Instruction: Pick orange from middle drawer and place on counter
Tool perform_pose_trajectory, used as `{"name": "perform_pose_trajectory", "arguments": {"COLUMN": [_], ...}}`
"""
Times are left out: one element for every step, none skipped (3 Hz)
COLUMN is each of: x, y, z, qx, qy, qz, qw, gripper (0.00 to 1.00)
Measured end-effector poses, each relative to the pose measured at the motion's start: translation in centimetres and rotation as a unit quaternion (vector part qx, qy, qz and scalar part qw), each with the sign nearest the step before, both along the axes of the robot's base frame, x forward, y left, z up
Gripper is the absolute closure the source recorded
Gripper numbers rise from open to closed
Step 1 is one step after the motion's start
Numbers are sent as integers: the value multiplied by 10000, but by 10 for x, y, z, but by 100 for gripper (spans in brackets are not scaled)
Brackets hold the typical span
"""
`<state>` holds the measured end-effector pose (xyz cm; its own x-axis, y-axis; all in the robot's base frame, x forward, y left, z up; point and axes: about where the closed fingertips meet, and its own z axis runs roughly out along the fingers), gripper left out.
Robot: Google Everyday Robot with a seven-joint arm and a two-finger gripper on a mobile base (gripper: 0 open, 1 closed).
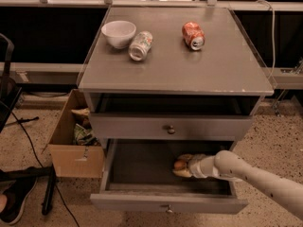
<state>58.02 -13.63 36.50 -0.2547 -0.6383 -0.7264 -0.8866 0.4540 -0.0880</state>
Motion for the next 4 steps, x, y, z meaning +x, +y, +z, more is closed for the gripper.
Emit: {"name": "perform_pose_trajectory", "arguments": {"x": [0, -12, -34, -57], "y": [0, 6, 13, 22], "z": [0, 30, 90, 160], "qx": [0, 26, 8, -181], "qy": [0, -54, -276, -528], "qz": [1, 171, 326, 427], "qw": [10000, 9998, 9991, 9975], "gripper": [100, 100, 100, 100]}}
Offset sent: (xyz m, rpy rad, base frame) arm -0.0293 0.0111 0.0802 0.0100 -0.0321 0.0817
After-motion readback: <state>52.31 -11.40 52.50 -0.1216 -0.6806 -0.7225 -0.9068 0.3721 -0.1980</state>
